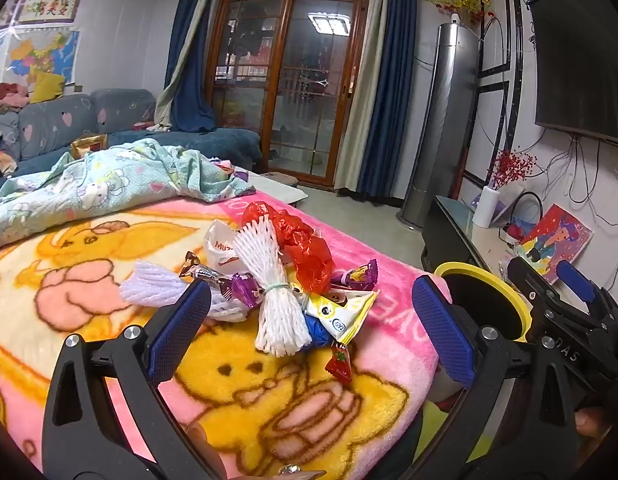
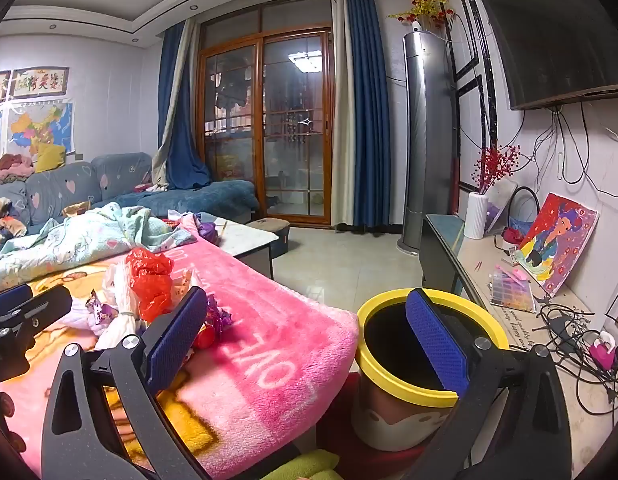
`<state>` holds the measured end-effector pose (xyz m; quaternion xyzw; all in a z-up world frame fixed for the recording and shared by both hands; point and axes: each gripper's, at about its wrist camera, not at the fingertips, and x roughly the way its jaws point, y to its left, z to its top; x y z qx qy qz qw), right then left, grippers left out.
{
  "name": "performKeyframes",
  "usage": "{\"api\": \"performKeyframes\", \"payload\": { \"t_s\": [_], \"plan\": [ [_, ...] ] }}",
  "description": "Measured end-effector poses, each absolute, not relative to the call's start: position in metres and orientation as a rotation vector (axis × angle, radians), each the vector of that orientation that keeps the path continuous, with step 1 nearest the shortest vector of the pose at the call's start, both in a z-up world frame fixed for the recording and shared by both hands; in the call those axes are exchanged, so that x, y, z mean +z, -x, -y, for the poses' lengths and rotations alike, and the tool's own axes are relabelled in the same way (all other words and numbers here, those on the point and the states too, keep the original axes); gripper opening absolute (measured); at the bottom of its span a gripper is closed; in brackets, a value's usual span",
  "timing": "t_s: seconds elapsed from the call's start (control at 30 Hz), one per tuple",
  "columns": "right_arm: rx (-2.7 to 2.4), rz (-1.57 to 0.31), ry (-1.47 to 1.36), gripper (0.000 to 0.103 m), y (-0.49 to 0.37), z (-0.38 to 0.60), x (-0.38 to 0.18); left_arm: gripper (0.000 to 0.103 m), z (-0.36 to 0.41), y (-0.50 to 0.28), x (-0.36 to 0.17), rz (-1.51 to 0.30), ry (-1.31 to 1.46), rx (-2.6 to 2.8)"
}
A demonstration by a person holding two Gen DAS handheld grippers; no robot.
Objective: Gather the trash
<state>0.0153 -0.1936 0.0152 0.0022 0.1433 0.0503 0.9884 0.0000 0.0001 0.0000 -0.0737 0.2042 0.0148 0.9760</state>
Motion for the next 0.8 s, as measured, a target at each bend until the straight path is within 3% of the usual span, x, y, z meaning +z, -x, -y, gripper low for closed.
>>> {"api": "performKeyframes", "payload": {
  "t_s": [0.8],
  "plan": [
    [0.102, -0.290, -0.004, 0.097, -0.0156, 0.1936, 0.0151, 0.092, -0.0001, -0.0003, -0.0001, -0.418, 0.150, 0.031]
  ]
}}
